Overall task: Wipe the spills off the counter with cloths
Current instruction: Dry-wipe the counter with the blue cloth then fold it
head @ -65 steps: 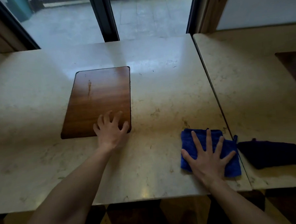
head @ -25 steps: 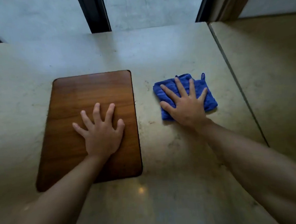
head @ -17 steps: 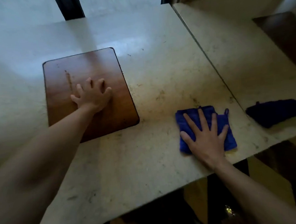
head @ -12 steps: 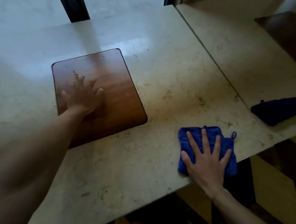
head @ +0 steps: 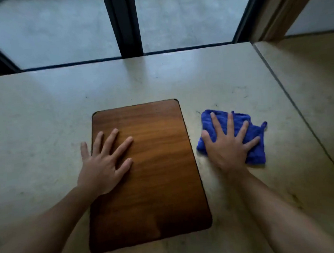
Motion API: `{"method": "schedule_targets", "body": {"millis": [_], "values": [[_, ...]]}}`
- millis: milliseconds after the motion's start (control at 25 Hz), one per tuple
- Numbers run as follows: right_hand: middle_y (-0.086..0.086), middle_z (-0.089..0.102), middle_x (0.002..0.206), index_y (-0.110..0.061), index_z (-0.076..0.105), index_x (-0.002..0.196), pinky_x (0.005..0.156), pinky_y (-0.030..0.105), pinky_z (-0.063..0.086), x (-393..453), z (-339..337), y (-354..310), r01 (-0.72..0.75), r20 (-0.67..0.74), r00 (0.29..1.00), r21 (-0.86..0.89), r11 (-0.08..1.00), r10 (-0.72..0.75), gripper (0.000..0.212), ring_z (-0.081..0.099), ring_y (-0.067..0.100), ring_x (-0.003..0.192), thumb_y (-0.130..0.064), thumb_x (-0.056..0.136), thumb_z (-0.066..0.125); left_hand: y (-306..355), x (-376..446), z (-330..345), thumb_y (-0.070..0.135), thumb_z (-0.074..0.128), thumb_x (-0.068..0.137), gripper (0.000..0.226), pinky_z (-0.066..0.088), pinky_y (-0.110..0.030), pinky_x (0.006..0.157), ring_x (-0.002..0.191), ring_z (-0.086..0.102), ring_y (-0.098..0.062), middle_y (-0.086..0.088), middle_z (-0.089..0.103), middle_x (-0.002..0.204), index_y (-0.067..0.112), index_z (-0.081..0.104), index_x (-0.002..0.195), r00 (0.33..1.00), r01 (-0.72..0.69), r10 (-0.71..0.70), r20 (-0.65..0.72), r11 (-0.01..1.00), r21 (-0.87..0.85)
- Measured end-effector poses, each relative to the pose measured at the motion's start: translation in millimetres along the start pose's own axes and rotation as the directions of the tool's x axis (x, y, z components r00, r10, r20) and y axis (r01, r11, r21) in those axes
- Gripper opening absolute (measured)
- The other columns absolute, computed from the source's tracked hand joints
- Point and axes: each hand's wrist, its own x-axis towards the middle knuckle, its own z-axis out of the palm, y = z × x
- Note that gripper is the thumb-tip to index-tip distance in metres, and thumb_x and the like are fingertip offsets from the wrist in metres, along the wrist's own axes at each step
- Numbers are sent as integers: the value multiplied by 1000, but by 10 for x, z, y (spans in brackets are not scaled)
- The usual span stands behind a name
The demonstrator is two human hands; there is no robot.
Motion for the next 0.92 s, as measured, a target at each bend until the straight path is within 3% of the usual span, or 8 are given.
{"method": "schedule_targets", "body": {"millis": [200, 320, 400, 560, 800, 920], "values": [[-8, -13, 163, -57, -4, 146, 104, 77, -7, 2049, -242, -857, -50, 52, 997, 36, 998, 48, 64, -14, 40, 146, -75, 86, 12, -35, 55, -1, 72, 20, 90, 65, 21, -74, 106, 147, 18, -37, -2, 20, 163, 46, 19, 151, 1000, -18, 18, -14, 1000, 6], [-8, -11, 163, -57, 1, 146, 104, 77, -7, 2653, -282, -1330, -19, 66, 998, 53, 998, 16, 63, -14, 41, 146, -73, 87, 15, -60, 43, 33, 72, 27, 88, 66, 20, -76, 105, 147, 21, -37, -2, 23, 162, 46, 26, 149, 999, -37, 37, -25, 999, -1], [-8, -8, 164, -56, 4, 147, 105, 76, -8, 2782, -276, -1663, 91, 81, 992, 53, 994, -96, 62, -13, 40, 146, -70, 88, 16, -71, 59, 39, 72, 31, 87, 67, 20, -76, 105, 147, 20, -37, -2, 22, 162, 46, 25, 149, 999, -37, 37, -34, 999, -6], [-10, -6, 164, -60, 1, 145, 107, 73, -10, 2509, -193, -2024, 429, 125, 896, 2, 903, -426, 57, -14, 37, 147, -71, 89, 12, -75, 75, 3, 72, 27, 88, 66, 15, -74, 108, 149, 14, -35, 0, 18, 163, 48, 19, 150, 1000, -21, 21, -15, 1000, -8], [-13, -7, 163, -63, -1, 143, 110, 69, -11, 1103, -100, -1373, 526, 107, 845, 18, 850, -525, 54, -16, 31, 148, -71, 91, 11, -67, 42, 23, 76, 13, 88, 63, 5, -71, 112, 150, 3, -33, 3, 6, 165, 57, 1, 147, 999, 2, -2, -32, 1000, 0], [-13, 2, 163, -61, 5, 145, 111, 70, -3, -41, 37, -733, 509, 77, 858, 3, 861, -508, 53, -7, 30, 149, -68, 93, 15, -80, 33, 39, 76, 12, 87, 63, 7, -70, 112, 149, 5, -31, 3, 9, 164, 57, 6, 147, 999, -15, 14, -47, 1000, -22]]}}
